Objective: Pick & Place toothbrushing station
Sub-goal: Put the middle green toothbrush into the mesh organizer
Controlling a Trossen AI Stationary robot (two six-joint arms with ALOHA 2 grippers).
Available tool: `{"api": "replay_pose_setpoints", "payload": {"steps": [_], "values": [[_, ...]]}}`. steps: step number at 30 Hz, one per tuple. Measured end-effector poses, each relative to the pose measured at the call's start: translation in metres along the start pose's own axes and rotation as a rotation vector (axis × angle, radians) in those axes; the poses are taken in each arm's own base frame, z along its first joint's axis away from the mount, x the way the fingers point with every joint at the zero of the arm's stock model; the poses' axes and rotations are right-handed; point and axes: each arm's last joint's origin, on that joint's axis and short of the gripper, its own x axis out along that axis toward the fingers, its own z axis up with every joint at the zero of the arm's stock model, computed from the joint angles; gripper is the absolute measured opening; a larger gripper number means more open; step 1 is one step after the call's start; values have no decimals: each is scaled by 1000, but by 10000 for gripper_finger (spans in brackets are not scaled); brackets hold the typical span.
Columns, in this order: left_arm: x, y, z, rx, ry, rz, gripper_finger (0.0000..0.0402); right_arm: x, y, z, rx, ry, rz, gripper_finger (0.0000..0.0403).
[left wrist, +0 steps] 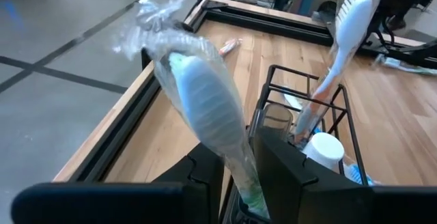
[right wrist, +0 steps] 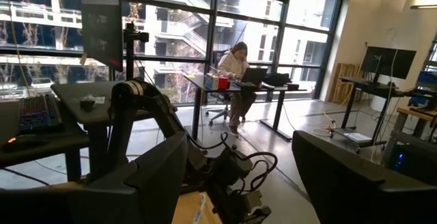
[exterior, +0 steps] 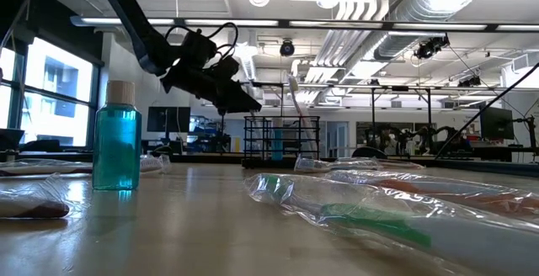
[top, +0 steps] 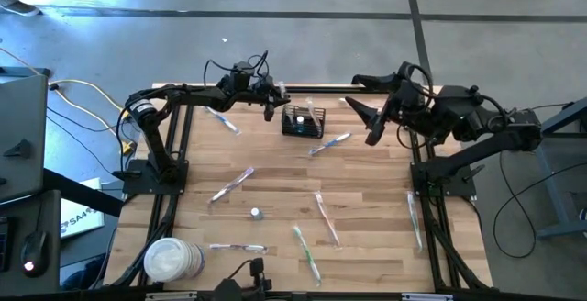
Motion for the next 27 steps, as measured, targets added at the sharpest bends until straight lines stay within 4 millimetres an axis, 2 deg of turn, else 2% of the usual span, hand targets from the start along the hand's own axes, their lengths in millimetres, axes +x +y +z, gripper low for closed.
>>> {"api": "replay_pose_setpoints", "payload": {"steps": [9,16,27], "values": [[0,0,-1,-45,8,15,83,0,0,0,3,0,0,258],[0,0,-1,-10,11,16,88,0,0,0,30,0,0,258],[0,2,0,-8,4,55,193,0,0,0,28,0,-1,258]]}}
